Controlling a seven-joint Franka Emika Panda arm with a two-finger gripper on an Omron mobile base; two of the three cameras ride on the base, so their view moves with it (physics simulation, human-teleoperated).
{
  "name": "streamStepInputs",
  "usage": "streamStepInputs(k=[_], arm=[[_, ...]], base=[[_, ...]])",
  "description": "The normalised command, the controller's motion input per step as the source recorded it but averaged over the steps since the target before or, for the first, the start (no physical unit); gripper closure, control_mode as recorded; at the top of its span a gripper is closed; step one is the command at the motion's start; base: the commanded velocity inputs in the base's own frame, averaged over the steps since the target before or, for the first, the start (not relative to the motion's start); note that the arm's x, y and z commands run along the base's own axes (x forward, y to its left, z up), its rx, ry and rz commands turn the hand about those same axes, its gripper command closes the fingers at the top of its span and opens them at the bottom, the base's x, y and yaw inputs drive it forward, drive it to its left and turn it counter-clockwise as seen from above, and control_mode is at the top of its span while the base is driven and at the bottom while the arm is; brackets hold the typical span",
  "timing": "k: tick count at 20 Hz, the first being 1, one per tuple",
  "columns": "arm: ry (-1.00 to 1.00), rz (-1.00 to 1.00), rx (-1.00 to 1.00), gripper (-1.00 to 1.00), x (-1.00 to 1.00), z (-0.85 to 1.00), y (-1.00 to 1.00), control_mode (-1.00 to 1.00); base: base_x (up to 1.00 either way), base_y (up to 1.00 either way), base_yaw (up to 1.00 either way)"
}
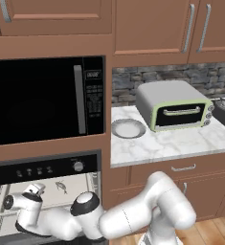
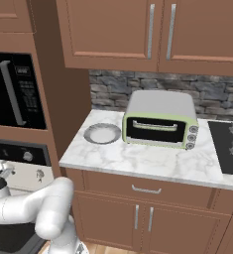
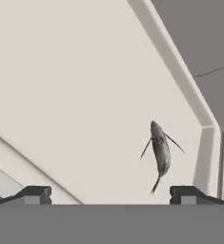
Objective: Take the fish from the oven and place it on the plate on the counter.
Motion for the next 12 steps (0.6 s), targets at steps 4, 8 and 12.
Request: streamStepInputs(k=[4, 8, 12], arm=[[-0.05, 0.00, 0.01, -1.00, -0.36, -0.78, 0.00, -1.00], [-0.05, 0.00, 0.00, -1.00, -0.14, -0.83, 0.00, -1.00], [-0.11, -0.03, 0.00, -1.00, -0.01, -0.81, 0.00, -1.00]], base=[[0.00, 0.00, 0.00], [0.00, 0.00, 0.00], [0.00, 0.00, 0.00]])
